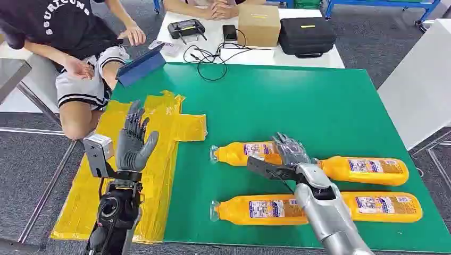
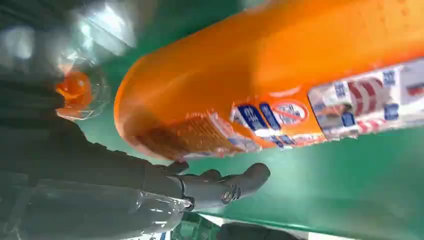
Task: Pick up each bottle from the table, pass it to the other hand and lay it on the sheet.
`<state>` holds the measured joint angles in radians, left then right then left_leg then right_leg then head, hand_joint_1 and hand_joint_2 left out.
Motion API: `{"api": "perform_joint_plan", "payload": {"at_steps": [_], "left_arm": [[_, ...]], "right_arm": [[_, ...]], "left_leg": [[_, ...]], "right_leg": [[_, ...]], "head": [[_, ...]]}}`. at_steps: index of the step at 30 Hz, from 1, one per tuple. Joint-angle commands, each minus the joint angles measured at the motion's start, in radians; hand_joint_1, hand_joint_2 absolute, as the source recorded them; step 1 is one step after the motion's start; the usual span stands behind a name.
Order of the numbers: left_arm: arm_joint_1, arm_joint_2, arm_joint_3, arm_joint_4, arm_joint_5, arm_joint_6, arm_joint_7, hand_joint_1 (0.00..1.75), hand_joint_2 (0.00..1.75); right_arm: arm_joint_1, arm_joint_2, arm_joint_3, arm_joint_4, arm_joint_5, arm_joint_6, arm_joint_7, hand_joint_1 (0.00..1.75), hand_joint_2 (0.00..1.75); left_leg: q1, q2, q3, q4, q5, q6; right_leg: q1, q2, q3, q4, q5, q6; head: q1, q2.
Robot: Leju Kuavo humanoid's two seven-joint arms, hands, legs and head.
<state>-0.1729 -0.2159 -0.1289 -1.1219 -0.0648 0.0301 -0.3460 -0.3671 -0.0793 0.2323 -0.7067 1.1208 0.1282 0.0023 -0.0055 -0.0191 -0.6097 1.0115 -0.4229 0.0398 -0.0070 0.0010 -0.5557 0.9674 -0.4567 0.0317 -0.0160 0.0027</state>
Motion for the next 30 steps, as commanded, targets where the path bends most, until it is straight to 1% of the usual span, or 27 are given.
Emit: {"api": "perform_joint_plan", "payload": {"at_steps": [1, 3, 4, 5, 6, 7, 8, 9, 10, 11, 12, 13, 14, 15, 16, 18, 19, 21, 22, 24, 25, 27, 28, 29, 30], "left_arm": [[-0.029, 0.017, -0.011, 0.058, 0.004, 0.002, 0.004, 0.00, 1.75], [-0.029, 0.018, -0.010, 0.057, 0.005, 0.004, 0.004, 0.00, 1.75], [-0.028, 0.018, -0.010, 0.056, 0.005, 0.005, 0.005, 0.00, 1.75], [-0.026, 0.018, -0.010, 0.052, 0.005, 0.006, 0.005, 0.00, 1.75], [-0.024, 0.018, -0.011, 0.051, 0.005, 0.007, 0.005, 0.00, 1.75], [-0.021, 0.019, -0.012, 0.045, 0.006, 0.008, 0.007, 0.00, 1.75], [-0.019, 0.019, -0.012, 0.042, 0.006, 0.010, 0.008, 0.00, 1.75], [-0.016, 0.019, -0.013, 0.037, 0.006, 0.011, 0.009, 0.00, 1.75], [-0.014, 0.017, -0.013, 0.034, 0.006, 0.011, 0.010, 0.00, 1.75], [-0.012, 0.017, -0.012, 0.030, 0.005, 0.012, 0.012, 0.00, 1.75], [-0.010, 0.017, -0.012, 0.028, 0.005, 0.012, 0.013, 0.00, 1.75], [-0.008, 0.017, -0.011, 0.026, 0.005, 0.012, 0.014, 0.00, 1.75], [-0.006, 0.016, -0.010, 0.026, 0.005, 0.012, 0.015, 0.00, 1.75], [-0.003, 0.016, -0.008, 0.023, 0.004, 0.012, 0.015, 0.00, 1.75], [-0.003, 0.016, -0.008, 0.023, 0.004, 0.012, 0.015, 0.00, 1.75], [0.004, 0.015, -0.005, 0.016, 0.002, 0.012, 0.017, 0.00, 1.75], [0.006, 0.015, -0.002, 0.013, 0.001, 0.012, 0.018, 0.00, 1.75], [0.016, 0.016, 0.005, 0.003, -0.001, 0.013, 0.019, 0.00, 1.75], [0.021, 0.017, 0.007, -0.001, -0.001, 0.012, 0.019, 0.00, 1.75], [0.038, 0.013, 0.018, -0.024, -0.006, 0.015, 0.019, 0.00, 1.75], [0.050, 0.012, 0.022, -0.042, -0.009, 0.016, 0.020, 0.00, 1.75], [0.053, 0.012, 0.023, -0.046, -0.010, 0.016, 0.020, 0.00, 1.75], [0.053, 0.012, 0.023, -0.046, -0.010, 0.016, 0.020, 0.00, 1.75], [0.054, 0.011, 0.025, -0.050, -0.012, 0.016, 0.020, 0.00, 1.75], [0.059, 0.009, 0.029, -0.058, -0.014, 0.015, 0.020, 0.00, 1.75]], "right_arm": [[-0.088, 0.016, 0.030, 0.151, -0.005, 0.007, -0.007, 0.00, 1.75], [-0.095, 0.019, 0.032, 0.164, -0.006, 0.005, -0.010, 0.00, 1.75], [-0.100, 0.022, 0.035, 0.172, -0.004, 0.001, -0.012, 0.00, 1.75], [-0.103, 0.025, 0.035, 0.179, -0.005, -0.007, -0.015, 0.07, 1.75], [-0.105, 0.028, 0.036, 0.182, -0.005, -0.009, -0.015, 0.38, 1.75], [-0.110, 0.031, 0.042, 0.194, -0.003, -0.021, -0.015, 0.58, 1.75], [-0.113, 0.035, 0.042, 0.197, -0.002, -0.030, -0.012, 0.84, 1.75], [-0.115, 0.037, 0.044, 0.199, -0.002, -0.038, -0.009, 0.33, 1.75], [-0.115, 0.037, 0.045, 0.199, -0.001, -0.041, -0.007, 0.54, 1.75], [-0.114, 0.036, 0.050, 0.199, 0.003, -0.045, -0.002, 1.03, 1.75], [-0.112, 0.036, 0.052, 0.199, 0.005, -0.048, 0.001, 1.45, 1.75], [-0.108, 0.038, 0.050, 0.196, 0.005, -0.053, 0.003, 1.54, 1.75], [-0.105, 0.039, 0.050, 0.192, 0.006, -0.058, 0.005, 1.75, 1.75], [-0.100, 0.041, 0.047, 0.184, 0.008, -0.070, 0.007, 1.73, 1.75], [-0.100, 0.041, 0.047, 0.184, 0.008, -0.070, 0.007, 1.73, 1.75], [-0.095, 0.047, 0.041, 0.168, 0.009, -0.091, 0.013, 1.75, 1.75], [-0.094, 0.050, 0.039, 0.159, 0.014, -0.104, 0.018, 1.75, 1.75], [-0.093, 0.062, 0.022, 0.136, 0.012, -0.146, 0.027, 1.75, 1.75], [-0.097, 0.065, 0.023, 0.130, 0.012, -0.144, 0.029, 1.75, 1.75], [-0.086, 0.078, -0.004, 0.083, 0.016, -0.207, 0.050, 1.75, 1.75], [-0.081, 0.086, -0.012, 0.049, 0.013, -0.206, 0.052, 1.75, 1.75], [-0.079, 0.086, -0.011, 0.039, 0.015, -0.203, 0.057, 1.75, 1.75], [-0.079, 0.086, -0.011, 0.039, 0.015, -0.203, 0.057, 1.75, 1.75], [-0.072, 0.089, -0.022, 0.024, 0.009, -0.214, 0.058, 1.75, 1.75], [-0.061, 0.099, -0.044, -0.005, -0.002, -0.251, 0.051, 1.75, 1.75]], "left_leg": [[0.000, 0.003, 0.006, -0.002, -0.002, -0.002], [0.000, 0.002, 0.004, -0.001, -0.001, -0.001], [0.000, 0.003, 0.006, -0.002, -0.002, -0.002], [0.000, 0.003, 0.005, -0.002, -0.002, -0.002], [0.000, 0.004, 0.008, -0.003, -0.003, -0.003], [0.000, 0.004, 0.007, -0.002, -0.002, -0.002], [0.000, 0.003, 0.005, -0.001, -0.002, -0.002], [0.000, 0.003, 0.003, -0.001, -0.001, -0.002], [0.000, 0.004, 0.007, -0.002, -0.002, -0.002], [0.000, 0.003, 0.005, -0.001, -0.002, -0.002], [0.000, 0.004, 0.007, -0.002, -0.003, -0.002], [0.000, 0.004, 0.005, -0.002, -0.002, -0.002], [0.000, 0.003, 0.005, -0.001, -0.002, -0.002], [0.000, 0.002, 0.003, -0.001, -0.001, -0.002], [0.000, 0.003, 0.006, -0.001, -0.002, -0.002], [0.000, 0.002, 0.003, -0.001, -0.001, -0.001], [0.000, 0.004, 0.006, -0.001, -0.002, -0.002], [0.000, 0.003, 0.004, -0.001, -0.001, -0.002], [0.000, 0.004, 0.006, -0.002, -0.002, -0.002], [0.000, 0.003, 0.002, -0.001, -0.001, -0.001], [0.000, 0.005, 0.006, -0.001, -0.003, -0.002], [0.000, 0.004, 0.003, -0.001, -0.002, -0.002], [0.000, 0.005, 0.005, -0.001, -0.003, -0.002], [0.000, 0.004, 0.005, -0.001, -0.003, -0.002], [0.000, 0.003, 0.002, -0.001, -0.001, -0.002]], "right_leg": [[0.000, 0.002, 0.006, -0.002, -0.001, -0.001], [0.000, 0.001, 0.003, -0.001, -0.001, -0.001], [0.000, 0.002, 0.006, -0.002, -0.001, -0.001], [0.000, 0.002, 0.005, -0.002, -0.001, -0.001], [0.000, 0.002, 0.008, -0.003, -0.002, -0.001], [0.000, 0.002, 0.006, -0.002, -0.001, -0.001], [0.000, 0.002, 0.004, -0.002, -0.001, -0.001], [0.000, 0.002, 0.003, -0.001, -0.001, -0.001], [0.000, 0.003, 0.006, -0.002, -0.001, -0.001], [0.000, 0.002, 0.004, -0.001, -0.001, -0.001], [0.000, 0.003, 0.006, -0.002, -0.001, -0.001], [0.000, 0.002, 0.005, -0.002, -0.001, -0.001], [0.001, 0.002, 0.004, -0.002, -0.001, -0.001], [0.000, 0.001, 0.003, -0.001, -0.001, -0.001], [0.001, 0.002, 0.006, -0.002, -0.002, -0.001], [0.000, 0.001, 0.003, -0.001, -0.001, 0.000], [0.001, 0.002, 0.005, -0.002, -0.001, -0.001], [0.000, 0.002, 0.003, -0.001, -0.001, -0.001], [0.000, 0.003, 0.005, -0.002, -0.001, -0.001], [0.000, 0.002, 0.002, -0.001, -0.001, -0.001], [0.000, 0.004, 0.004, -0.001, -0.001, -0.001], [0.000, 0.003, 0.002, 0.000, -0.001, -0.001], [0.000, 0.003, 0.004, -0.001, -0.001, -0.001], [0.000, 0.003, 0.004, -0.001, -0.002, -0.001], [0.000, 0.002, 0.002, -0.001, -0.001, -0.001]], "head": [[0.000, 0.000], [0.000, 0.000], [0.000, 0.000], [0.000, 0.000], [0.000, 0.000], [0.000, 0.000], [0.000, 0.000], [0.000, 0.000], [0.000, 0.000], [0.000, 0.000], [0.000, 0.000], [0.000, 0.000], [0.000, 0.000], [0.000, 0.000], [0.000, 0.000], [0.000, 0.000], [0.000, 0.000], [0.000, 0.000], [0.000, 0.000], [0.000, 0.000], [0.000, 0.000], [0.000, 0.000], [0.000, 0.000], [0.000, 0.000], [0.000, 0.000]]}}
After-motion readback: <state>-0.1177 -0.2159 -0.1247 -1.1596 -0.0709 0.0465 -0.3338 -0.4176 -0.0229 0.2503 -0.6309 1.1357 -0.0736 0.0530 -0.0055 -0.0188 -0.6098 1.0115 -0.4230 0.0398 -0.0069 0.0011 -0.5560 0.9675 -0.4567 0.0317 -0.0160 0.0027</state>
